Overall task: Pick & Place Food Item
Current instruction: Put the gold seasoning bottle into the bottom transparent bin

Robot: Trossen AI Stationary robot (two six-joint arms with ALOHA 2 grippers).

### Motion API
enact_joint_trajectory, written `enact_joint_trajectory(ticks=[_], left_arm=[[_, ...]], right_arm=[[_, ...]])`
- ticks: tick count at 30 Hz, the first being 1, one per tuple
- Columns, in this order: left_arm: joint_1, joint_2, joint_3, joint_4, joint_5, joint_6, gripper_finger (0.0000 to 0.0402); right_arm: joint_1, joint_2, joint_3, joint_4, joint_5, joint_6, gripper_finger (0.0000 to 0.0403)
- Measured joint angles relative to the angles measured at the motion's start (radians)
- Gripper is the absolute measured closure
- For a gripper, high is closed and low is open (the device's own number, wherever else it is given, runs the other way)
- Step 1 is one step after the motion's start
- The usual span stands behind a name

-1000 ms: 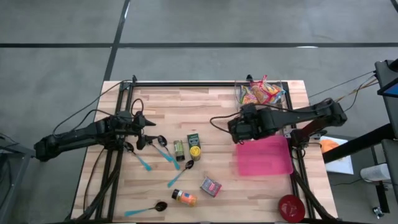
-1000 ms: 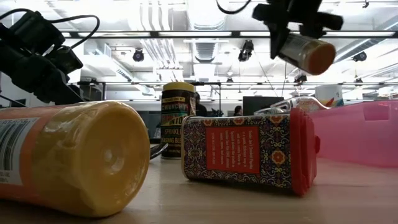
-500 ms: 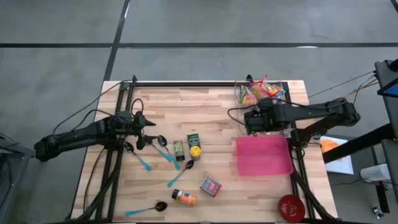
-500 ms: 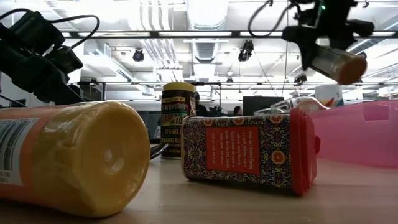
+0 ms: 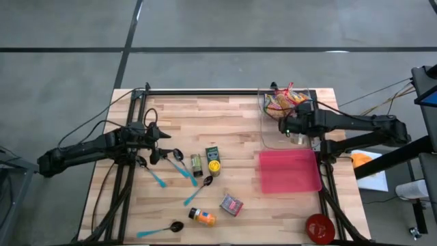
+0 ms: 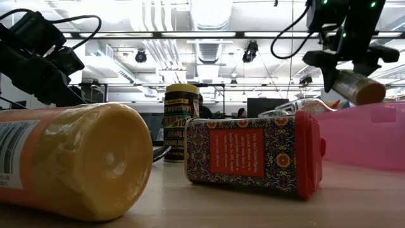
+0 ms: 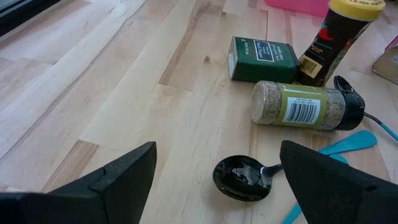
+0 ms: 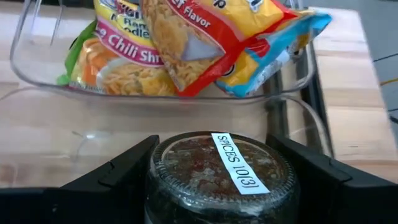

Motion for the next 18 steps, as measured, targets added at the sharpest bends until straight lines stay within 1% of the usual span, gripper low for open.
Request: enact_joint_trajectory(ticks=[7,11,15,18], left_arm=[[0.0,0.0,0.0,0.0,0.0,0.0,0.0057],[0.0,0.0,0.0,0.0,0.0,0.0,0.0057],[0.0,0.0,0.0,0.0,0.0,0.0,0.0057],[0.0,0.0,0.0,0.0,0.0,0.0,0.0057]], right_arm=[[-0.123,0.029,-0.073,0.157,-0.083,-0.15,0.0132],[-0.147,0.067,-0.077,0.182,-0.131,-0.157,0.0132],[-0.166,0.103,-0.079,0.185,-0.168,-0.155,0.0121],[-0.176,0.13,-0.088,0.19,-0.186,-0.155,0.0128]])
